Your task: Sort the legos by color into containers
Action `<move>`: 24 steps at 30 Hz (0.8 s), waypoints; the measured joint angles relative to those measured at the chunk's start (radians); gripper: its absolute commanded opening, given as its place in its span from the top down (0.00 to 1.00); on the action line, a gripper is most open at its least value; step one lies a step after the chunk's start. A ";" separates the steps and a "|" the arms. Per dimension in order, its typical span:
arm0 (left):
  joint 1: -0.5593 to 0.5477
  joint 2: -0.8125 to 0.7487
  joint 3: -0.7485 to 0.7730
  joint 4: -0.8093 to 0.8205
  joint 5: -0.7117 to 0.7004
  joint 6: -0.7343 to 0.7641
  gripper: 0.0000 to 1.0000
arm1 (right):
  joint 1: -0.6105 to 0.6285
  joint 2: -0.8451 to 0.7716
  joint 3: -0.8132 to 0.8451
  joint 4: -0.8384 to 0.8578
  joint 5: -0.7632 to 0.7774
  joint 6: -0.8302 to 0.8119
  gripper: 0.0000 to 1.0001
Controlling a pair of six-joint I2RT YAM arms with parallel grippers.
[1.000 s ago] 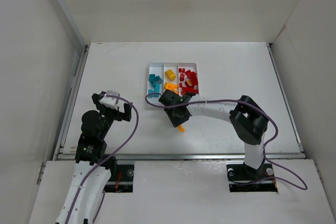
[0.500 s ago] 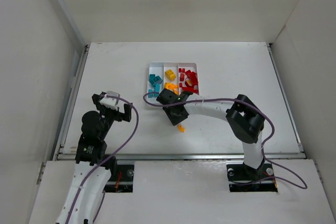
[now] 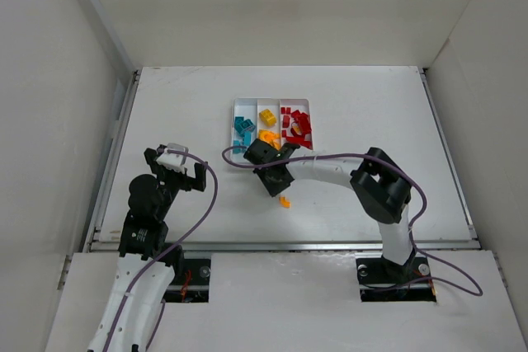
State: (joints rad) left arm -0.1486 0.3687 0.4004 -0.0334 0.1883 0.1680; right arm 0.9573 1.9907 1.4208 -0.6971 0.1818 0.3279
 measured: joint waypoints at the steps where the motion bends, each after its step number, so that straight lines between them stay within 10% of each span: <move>1: 0.000 0.000 0.000 0.000 -0.002 0.000 0.01 | 0.000 0.002 0.003 0.002 -0.002 0.000 1.00; 10: 0.000 0.000 -0.002 0.007 -0.006 -0.002 0.01 | -0.037 -0.051 0.008 0.061 0.004 0.042 1.00; 24: 0.000 0.117 0.069 -0.030 0.115 0.101 0.01 | -0.439 -0.079 0.061 0.164 -0.042 0.114 0.89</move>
State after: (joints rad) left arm -0.1486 0.4862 0.4690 -0.0631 0.3031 0.2687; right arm 0.5186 1.9121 1.4822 -0.5327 0.1402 0.4423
